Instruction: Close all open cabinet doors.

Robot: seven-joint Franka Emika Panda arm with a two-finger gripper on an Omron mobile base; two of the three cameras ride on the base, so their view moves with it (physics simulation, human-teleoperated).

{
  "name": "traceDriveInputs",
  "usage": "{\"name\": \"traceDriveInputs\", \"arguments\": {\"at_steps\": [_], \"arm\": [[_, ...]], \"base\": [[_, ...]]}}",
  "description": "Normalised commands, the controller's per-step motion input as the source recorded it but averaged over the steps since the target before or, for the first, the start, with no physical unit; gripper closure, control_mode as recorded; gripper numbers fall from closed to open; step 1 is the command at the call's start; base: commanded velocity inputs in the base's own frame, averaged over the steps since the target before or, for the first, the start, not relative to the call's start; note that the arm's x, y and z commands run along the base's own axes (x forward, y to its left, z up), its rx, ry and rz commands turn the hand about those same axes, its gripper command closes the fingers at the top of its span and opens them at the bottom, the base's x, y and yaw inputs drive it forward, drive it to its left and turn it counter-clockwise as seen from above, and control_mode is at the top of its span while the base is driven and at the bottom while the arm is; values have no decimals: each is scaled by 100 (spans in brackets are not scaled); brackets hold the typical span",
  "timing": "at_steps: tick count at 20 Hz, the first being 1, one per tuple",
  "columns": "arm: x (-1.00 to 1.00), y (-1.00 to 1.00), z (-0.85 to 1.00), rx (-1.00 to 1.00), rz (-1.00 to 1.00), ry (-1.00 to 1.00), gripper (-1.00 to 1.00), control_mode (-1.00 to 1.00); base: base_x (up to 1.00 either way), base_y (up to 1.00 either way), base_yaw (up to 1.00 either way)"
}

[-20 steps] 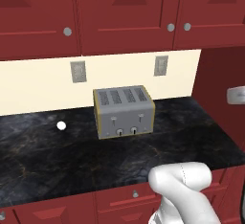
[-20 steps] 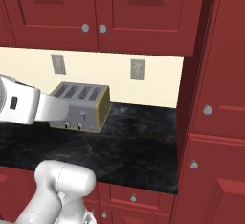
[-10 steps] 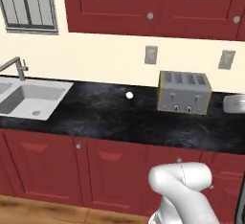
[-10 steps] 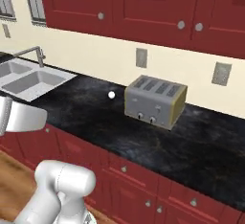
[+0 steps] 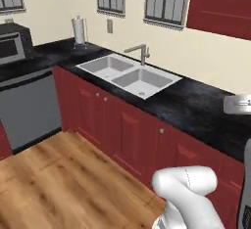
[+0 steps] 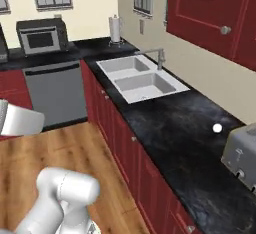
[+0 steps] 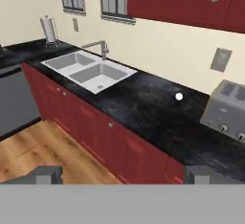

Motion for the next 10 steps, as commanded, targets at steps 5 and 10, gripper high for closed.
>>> {"name": "traceDriveInputs", "arguments": {"at_steps": [5, 10], "arm": [[0, 0, 0, 0, 0, 0, -100, 100], [0, 0, 0, 0, 0, 0, -100, 100]], "base": [[0, 0, 100], [0, 0, 100]]}}
